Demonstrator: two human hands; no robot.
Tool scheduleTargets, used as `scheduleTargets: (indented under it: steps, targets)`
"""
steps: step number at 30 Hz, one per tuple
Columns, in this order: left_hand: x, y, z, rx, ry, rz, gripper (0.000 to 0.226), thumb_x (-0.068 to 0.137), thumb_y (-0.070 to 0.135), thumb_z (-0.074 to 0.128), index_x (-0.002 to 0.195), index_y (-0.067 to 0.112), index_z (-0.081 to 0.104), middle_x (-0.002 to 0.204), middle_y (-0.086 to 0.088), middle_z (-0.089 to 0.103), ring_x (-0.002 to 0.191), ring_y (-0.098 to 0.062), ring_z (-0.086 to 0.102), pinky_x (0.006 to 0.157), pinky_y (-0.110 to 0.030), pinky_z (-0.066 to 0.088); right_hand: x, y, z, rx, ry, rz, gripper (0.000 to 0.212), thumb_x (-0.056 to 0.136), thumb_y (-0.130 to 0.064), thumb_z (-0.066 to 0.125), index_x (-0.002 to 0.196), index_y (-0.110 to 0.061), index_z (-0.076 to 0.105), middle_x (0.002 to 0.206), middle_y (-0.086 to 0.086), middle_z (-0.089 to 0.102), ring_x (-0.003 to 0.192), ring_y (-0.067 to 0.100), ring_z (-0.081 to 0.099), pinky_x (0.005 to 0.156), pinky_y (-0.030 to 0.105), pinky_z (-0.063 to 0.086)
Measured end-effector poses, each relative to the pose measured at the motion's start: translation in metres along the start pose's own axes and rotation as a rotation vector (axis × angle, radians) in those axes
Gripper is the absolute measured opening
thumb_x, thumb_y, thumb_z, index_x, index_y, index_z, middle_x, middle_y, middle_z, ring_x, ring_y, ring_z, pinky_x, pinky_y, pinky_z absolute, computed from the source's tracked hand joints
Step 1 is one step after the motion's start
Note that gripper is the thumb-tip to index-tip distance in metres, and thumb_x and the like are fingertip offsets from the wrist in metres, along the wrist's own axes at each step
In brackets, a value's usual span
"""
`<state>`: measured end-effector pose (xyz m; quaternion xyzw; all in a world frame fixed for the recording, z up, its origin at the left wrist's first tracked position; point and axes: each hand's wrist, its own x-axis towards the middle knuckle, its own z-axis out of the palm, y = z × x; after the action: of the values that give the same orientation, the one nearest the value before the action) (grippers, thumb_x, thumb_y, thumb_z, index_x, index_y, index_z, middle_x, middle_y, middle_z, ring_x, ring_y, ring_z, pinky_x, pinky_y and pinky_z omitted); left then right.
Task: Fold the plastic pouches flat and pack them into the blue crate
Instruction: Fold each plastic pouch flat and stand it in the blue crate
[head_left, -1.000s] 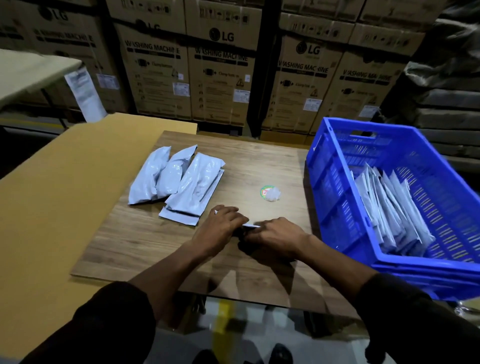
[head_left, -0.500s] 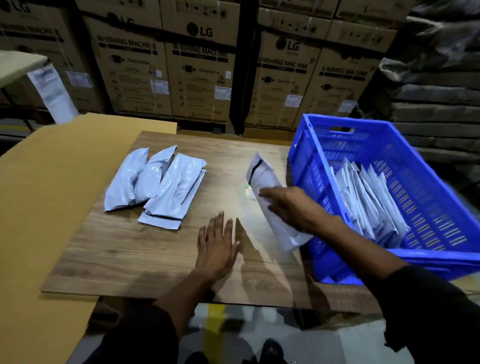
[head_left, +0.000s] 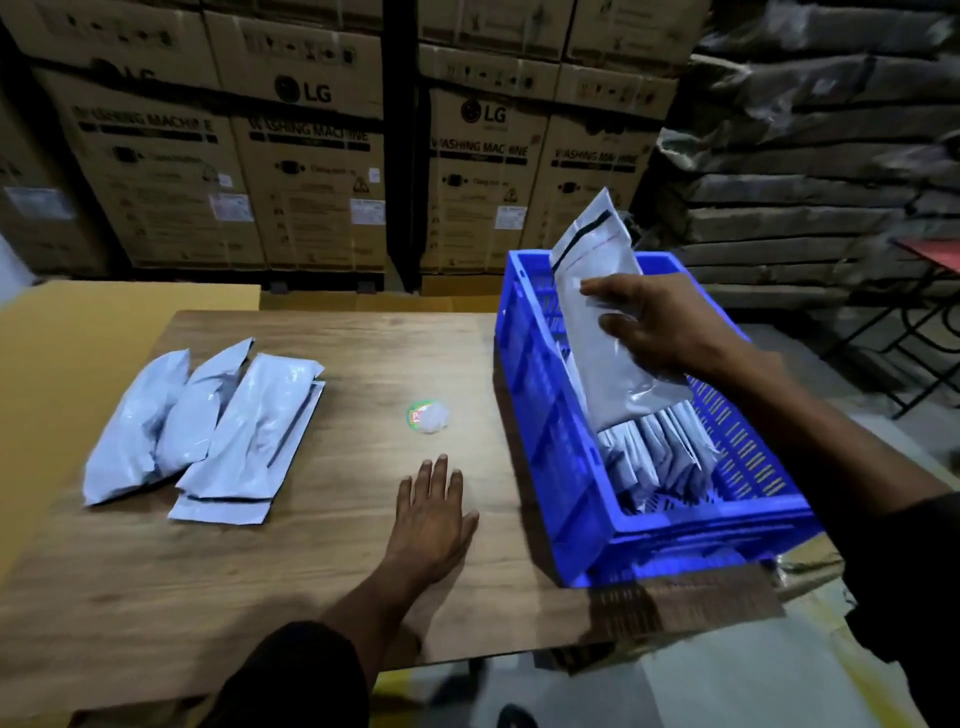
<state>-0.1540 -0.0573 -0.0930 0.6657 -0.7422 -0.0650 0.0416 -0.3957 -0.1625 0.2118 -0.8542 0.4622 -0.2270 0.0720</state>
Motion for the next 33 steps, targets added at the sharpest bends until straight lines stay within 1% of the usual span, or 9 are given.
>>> scheduleTargets:
  steps: [3, 6, 10, 16, 19, 24, 26, 30, 33]
  targets:
    - [0.010, 0.008, 0.000, 0.010, -0.008, 0.003, 0.068, 0.088, 0.053, 0.037, 0.129, 0.008, 0.067, 0.144, -0.020, 0.056, 0.130, -0.041, 0.056, 0.097, -0.059, 0.049, -0.005, 0.024, -0.018, -0.022, 0.051, 0.036, 0.043, 0.088, 0.001, 0.070, 0.129, -0.010, 0.066, 0.115, 0.009, 0.072, 0.110, 0.015, 0.066, 0.098, 0.023, 0.045]
    - [0.019, 0.017, 0.002, 0.014, -0.005, 0.001, 0.068, 0.088, 0.052, 0.037, 0.128, 0.006, 0.068, 0.143, -0.022, 0.057, 0.129, -0.042, 0.057, 0.096, -0.061, 0.049, -0.010, 0.057, -0.030, -0.131, 0.065, 0.070, 0.045, 0.083, 0.001, 0.072, 0.126, -0.009, 0.067, 0.111, 0.016, 0.074, 0.105, 0.029, 0.070, 0.098, 0.039, 0.051]
    - [0.028, 0.029, 0.005, 0.002, 0.021, -0.033, 0.067, 0.088, 0.051, 0.037, 0.126, 0.006, 0.069, 0.142, -0.022, 0.058, 0.128, -0.042, 0.057, 0.094, -0.063, 0.049, -0.019, 0.098, -0.031, -0.338, -0.016, 0.131, 0.043, 0.081, -0.001, 0.070, 0.123, -0.010, 0.069, 0.111, 0.023, 0.072, 0.102, 0.042, 0.068, 0.088, 0.046, 0.052]
    - [0.032, 0.040, 0.012, -0.036, 0.083, -0.080, 0.066, 0.090, 0.048, 0.037, 0.132, 0.006, 0.064, 0.148, -0.021, 0.052, 0.134, -0.043, 0.051, 0.105, -0.063, 0.037, -0.037, 0.129, -0.024, -0.642, -0.259, 0.252, 0.043, 0.089, -0.013, 0.059, 0.131, -0.022, 0.061, 0.121, 0.018, 0.066, 0.106, 0.040, 0.063, 0.079, 0.041, 0.050]
    - [0.033, 0.041, 0.013, -0.041, 0.103, -0.090, 0.065, 0.090, 0.048, 0.037, 0.134, 0.007, 0.063, 0.148, -0.021, 0.052, 0.135, -0.042, 0.050, 0.105, -0.062, 0.034, -0.043, 0.142, -0.011, -0.704, -0.330, 0.262, 0.039, 0.091, -0.012, 0.053, 0.129, -0.019, 0.059, 0.123, 0.014, 0.065, 0.108, 0.037, 0.062, 0.080, 0.039, 0.049]
    - [0.033, 0.040, 0.012, -0.019, 0.091, -0.097, 0.065, 0.089, 0.049, 0.038, 0.133, 0.009, 0.064, 0.148, -0.019, 0.053, 0.134, -0.040, 0.052, 0.101, -0.064, 0.044, -0.051, 0.163, 0.008, -0.682, -0.365, 0.290, 0.028, 0.090, -0.008, 0.051, 0.116, -0.015, 0.060, 0.112, 0.017, 0.064, 0.100, 0.039, 0.064, 0.075, 0.041, 0.051]
    - [0.034, 0.039, 0.012, -0.011, 0.079, -0.097, 0.065, 0.089, 0.050, 0.038, 0.134, 0.010, 0.064, 0.148, -0.018, 0.053, 0.134, -0.040, 0.053, 0.101, -0.064, 0.045, -0.055, 0.169, 0.016, -0.665, -0.388, 0.311, 0.022, 0.090, -0.008, 0.051, 0.110, -0.014, 0.058, 0.111, 0.018, 0.063, 0.098, 0.039, 0.065, 0.070, 0.038, 0.047]
    - [0.033, 0.035, 0.014, 0.010, 0.069, -0.086, 0.065, 0.089, 0.051, 0.039, 0.134, 0.011, 0.065, 0.147, -0.017, 0.055, 0.131, -0.040, 0.056, 0.097, -0.065, 0.047, -0.058, 0.175, 0.029, -0.649, -0.397, 0.320, 0.020, 0.093, -0.026, 0.050, 0.109, -0.021, 0.061, 0.111, 0.013, 0.066, 0.099, 0.036, 0.066, 0.074, 0.041, 0.051]
    - [0.033, 0.030, 0.016, 0.008, 0.077, -0.067, 0.066, 0.091, 0.052, 0.039, 0.136, 0.010, 0.063, 0.148, -0.017, 0.054, 0.132, -0.040, 0.056, 0.098, -0.065, 0.046, -0.056, 0.175, 0.032, -0.639, -0.301, 0.328, 0.016, 0.094, -0.031, 0.050, 0.101, -0.020, 0.060, 0.108, 0.011, 0.068, 0.095, 0.037, 0.067, 0.072, 0.042, 0.054]
